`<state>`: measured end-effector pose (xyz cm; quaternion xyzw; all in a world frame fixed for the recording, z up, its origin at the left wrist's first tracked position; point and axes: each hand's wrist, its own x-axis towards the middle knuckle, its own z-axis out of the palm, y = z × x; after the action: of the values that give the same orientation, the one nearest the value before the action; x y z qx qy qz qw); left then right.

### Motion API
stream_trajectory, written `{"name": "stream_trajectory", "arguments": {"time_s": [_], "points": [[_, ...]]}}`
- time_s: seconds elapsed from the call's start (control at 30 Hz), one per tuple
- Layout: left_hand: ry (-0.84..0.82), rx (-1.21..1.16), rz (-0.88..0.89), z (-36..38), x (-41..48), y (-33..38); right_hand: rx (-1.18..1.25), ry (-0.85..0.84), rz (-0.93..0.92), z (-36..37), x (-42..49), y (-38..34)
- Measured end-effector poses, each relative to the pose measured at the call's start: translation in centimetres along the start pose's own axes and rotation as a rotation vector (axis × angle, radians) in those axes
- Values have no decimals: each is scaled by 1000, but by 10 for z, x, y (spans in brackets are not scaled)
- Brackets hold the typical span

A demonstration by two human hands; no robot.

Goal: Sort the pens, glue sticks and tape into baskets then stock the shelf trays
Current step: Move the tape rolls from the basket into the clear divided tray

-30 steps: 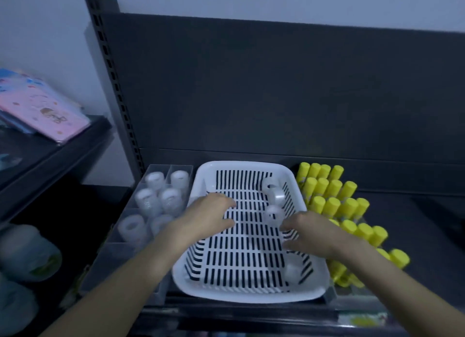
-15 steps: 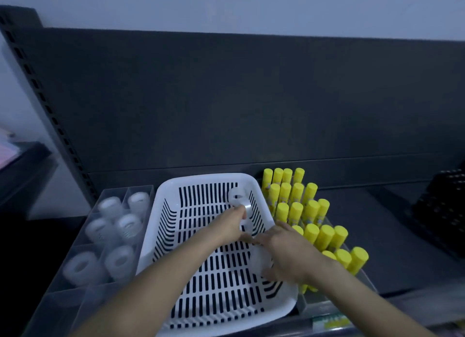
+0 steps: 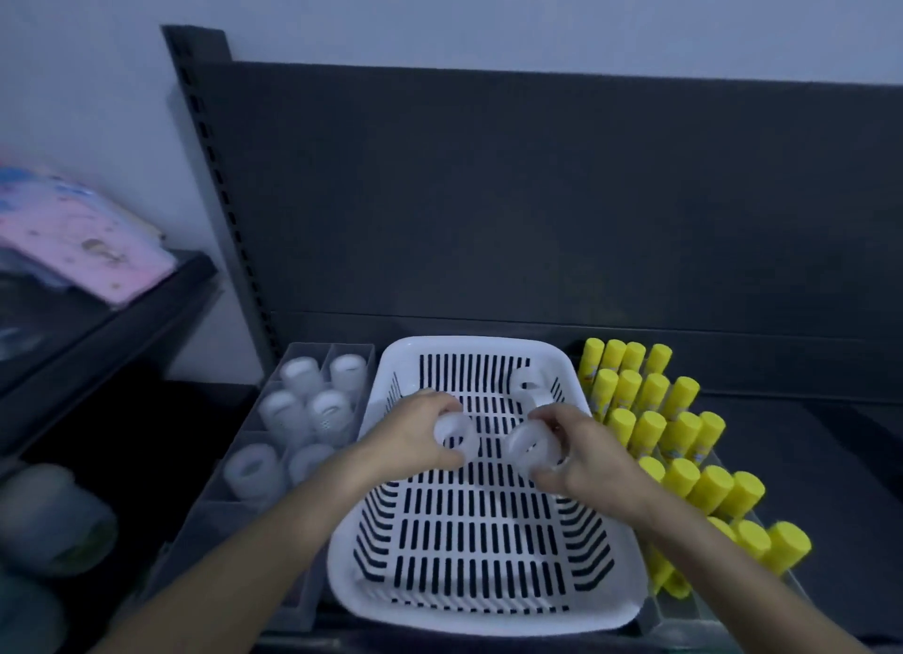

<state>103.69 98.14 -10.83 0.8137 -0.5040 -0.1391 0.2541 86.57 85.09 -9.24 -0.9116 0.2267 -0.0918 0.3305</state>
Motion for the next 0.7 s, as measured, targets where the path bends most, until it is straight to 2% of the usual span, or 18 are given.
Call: {"name": "stream_trajectory", "arguments": {"time_s": [0.17,0.33,0.57,0.7], "points": [[202,-170,-108,-37,-58,-19,60,-54,-78,18,10,-25],[325,-176,-331,-72,-114,-49,184,-142,-85,37,19,-60],[228,-48,-389,-92,-158,-94,46,-152,-175,79,43,-124],[112,22,-338,-91,-172,-112,-120,-297,-323,118,48,-150]]}}
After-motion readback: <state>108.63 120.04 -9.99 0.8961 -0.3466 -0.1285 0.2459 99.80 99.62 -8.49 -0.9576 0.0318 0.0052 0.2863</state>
